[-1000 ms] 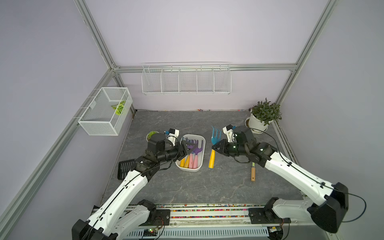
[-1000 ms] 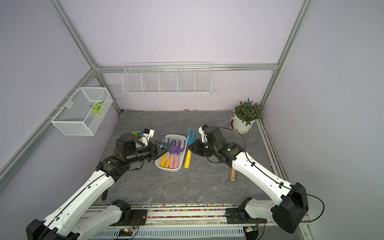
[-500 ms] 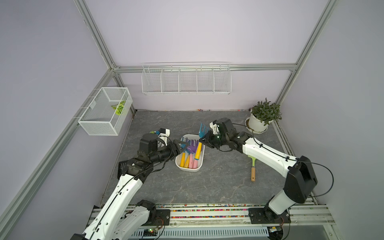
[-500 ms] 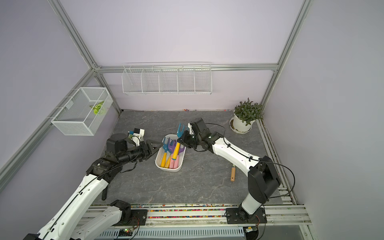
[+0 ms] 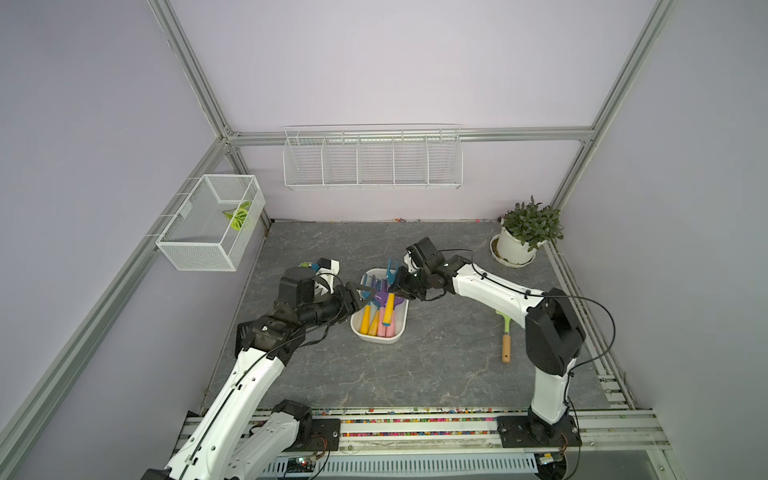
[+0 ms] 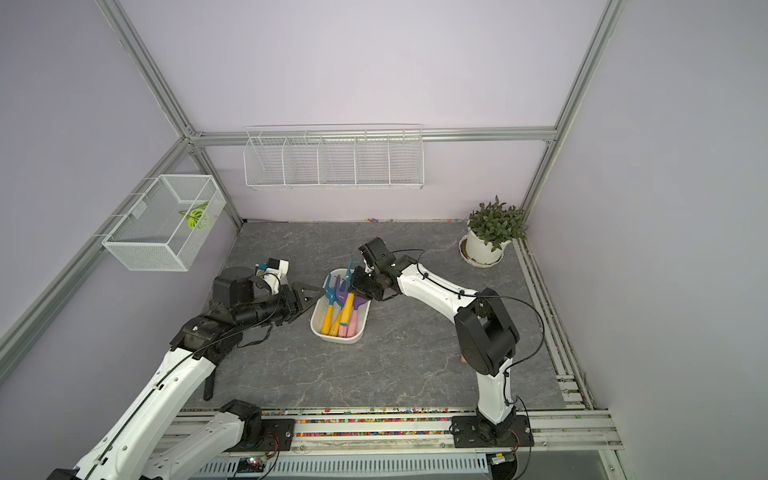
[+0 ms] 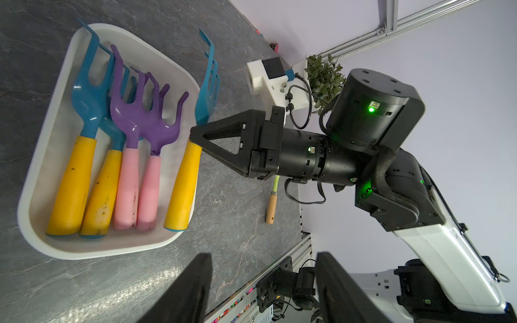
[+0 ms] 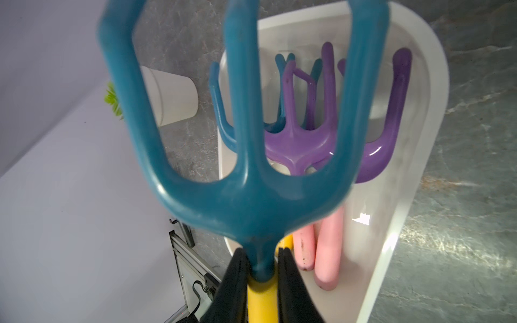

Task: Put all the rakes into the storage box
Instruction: Place the rake in the storage box.

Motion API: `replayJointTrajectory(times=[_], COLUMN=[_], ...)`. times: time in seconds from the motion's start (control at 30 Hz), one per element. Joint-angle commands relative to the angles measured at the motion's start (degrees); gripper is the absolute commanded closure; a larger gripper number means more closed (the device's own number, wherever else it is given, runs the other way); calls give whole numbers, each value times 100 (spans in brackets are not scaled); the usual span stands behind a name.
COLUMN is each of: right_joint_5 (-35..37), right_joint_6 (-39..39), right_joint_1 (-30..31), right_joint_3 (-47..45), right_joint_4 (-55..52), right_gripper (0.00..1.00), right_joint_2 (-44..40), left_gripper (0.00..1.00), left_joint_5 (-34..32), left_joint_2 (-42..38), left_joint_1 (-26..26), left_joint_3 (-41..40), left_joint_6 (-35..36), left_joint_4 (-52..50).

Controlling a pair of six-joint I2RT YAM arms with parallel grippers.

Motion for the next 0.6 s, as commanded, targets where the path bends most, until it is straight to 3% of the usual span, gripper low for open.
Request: replayJointTrajectory(times=[0.0, 0.23, 0.4, 0.57], right_joint_5=[88, 243, 357, 456], right_joint_6=[-93, -330, -485, -693], right_joint_1=[29, 29, 21, 3], right_joint_3=[107, 148, 125, 114], right_joint_4=[-161, -425, -558, -614], right_gripper=[100, 66, 31, 28], right_joint_2=[37, -61, -250, -560], left_gripper=[36, 36, 36, 36], left_joint_5=[38, 108, 135, 127], left_joint_2=[109, 306, 388, 411], left_joint_1=[39, 45, 43, 44], left_joint_3=[75, 114, 123, 118], left_joint_6=[122, 89, 57, -17], left_joint_4=[86, 250, 351, 405])
